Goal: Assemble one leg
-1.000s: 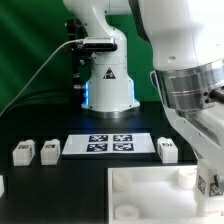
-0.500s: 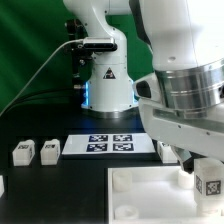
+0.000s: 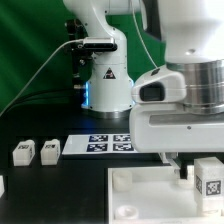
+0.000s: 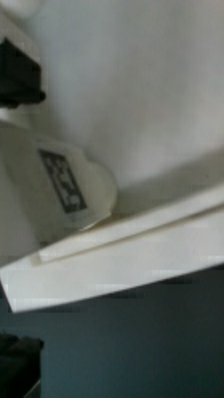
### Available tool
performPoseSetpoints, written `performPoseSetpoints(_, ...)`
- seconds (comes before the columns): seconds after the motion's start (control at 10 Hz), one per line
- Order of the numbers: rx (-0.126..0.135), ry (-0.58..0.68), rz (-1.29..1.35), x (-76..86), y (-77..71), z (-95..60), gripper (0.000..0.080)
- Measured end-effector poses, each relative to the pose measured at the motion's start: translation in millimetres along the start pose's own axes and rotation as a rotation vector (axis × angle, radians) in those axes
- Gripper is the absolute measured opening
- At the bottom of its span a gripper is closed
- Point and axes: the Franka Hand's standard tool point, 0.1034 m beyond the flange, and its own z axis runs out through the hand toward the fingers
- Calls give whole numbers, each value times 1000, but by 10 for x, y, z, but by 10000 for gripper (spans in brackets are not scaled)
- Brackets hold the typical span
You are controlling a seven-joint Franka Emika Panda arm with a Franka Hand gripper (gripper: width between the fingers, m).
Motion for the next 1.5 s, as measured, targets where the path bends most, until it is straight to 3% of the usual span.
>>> performPoseSetpoints(0.2,3,9,-52,17,0,-3,649)
performPoseSetpoints(0.3,3,8,-53,17,2,-1,554)
performPoseSetpoints(0.4,5,8,-35,16,0,0,554)
performPoseSetpoints(0.5,8,7,71,14,-7,1,372)
performPoseSetpoints(0.6,7,7,185,18,10,2,299)
performPoseSetpoints(0.7,23,1,347,24,17,0,299)
performPoseSetpoints(1.0,104,-57,952,54,27,25,298)
performPoseSetpoints(1.3,126,-98,1295,87,17,28,296)
performPoseSetpoints(1.5,122,-101,1366,85,34,35,296)
